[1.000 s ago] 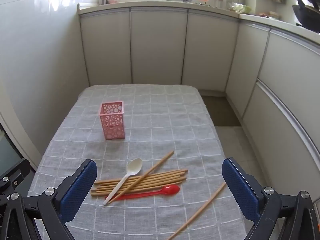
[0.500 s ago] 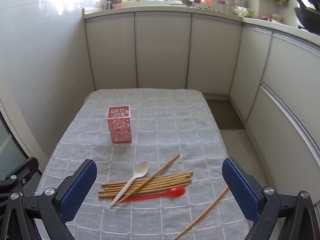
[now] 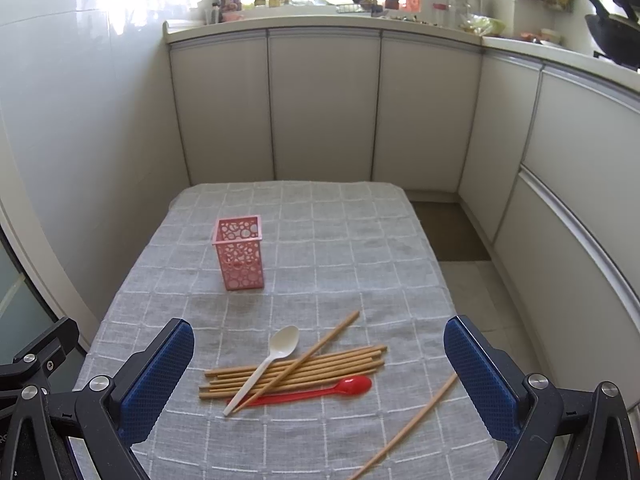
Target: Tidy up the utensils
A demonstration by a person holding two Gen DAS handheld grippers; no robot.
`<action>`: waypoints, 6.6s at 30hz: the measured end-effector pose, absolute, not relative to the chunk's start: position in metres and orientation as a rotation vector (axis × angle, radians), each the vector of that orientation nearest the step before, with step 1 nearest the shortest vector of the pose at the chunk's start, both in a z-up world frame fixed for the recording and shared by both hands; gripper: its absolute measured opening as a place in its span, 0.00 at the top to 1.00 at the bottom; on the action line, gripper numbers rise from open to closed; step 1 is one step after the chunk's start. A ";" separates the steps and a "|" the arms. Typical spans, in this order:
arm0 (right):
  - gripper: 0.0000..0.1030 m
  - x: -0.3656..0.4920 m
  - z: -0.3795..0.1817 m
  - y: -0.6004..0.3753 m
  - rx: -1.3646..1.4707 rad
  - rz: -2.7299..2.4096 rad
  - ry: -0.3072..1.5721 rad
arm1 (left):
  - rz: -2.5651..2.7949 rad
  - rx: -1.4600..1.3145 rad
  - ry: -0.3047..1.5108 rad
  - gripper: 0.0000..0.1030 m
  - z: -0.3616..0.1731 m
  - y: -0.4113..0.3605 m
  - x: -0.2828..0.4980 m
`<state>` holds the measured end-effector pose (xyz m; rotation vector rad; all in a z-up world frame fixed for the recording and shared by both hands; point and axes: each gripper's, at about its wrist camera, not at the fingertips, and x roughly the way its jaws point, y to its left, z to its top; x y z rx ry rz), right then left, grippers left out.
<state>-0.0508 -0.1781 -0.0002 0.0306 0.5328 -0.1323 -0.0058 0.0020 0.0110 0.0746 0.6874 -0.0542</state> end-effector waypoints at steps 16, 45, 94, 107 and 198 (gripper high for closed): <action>0.00 -0.056 -0.004 -0.182 0.043 -0.144 0.518 | -0.054 0.071 0.685 0.02 0.012 0.005 -0.006; 0.00 -0.060 -0.006 -0.187 0.053 -0.150 0.507 | -0.054 0.071 0.681 0.02 0.010 0.006 -0.005; 0.18 0.071 -0.169 -0.391 0.546 -0.204 1.118 | -0.579 0.129 1.284 0.38 -0.138 -0.143 0.165; 0.38 0.080 -0.205 -0.428 0.639 -0.212 1.190 | -0.552 0.334 1.296 0.80 -0.199 -0.242 0.235; 0.92 0.294 -0.056 -0.199 0.332 0.105 0.198 | -0.178 -0.191 0.194 0.92 -0.064 -0.018 0.297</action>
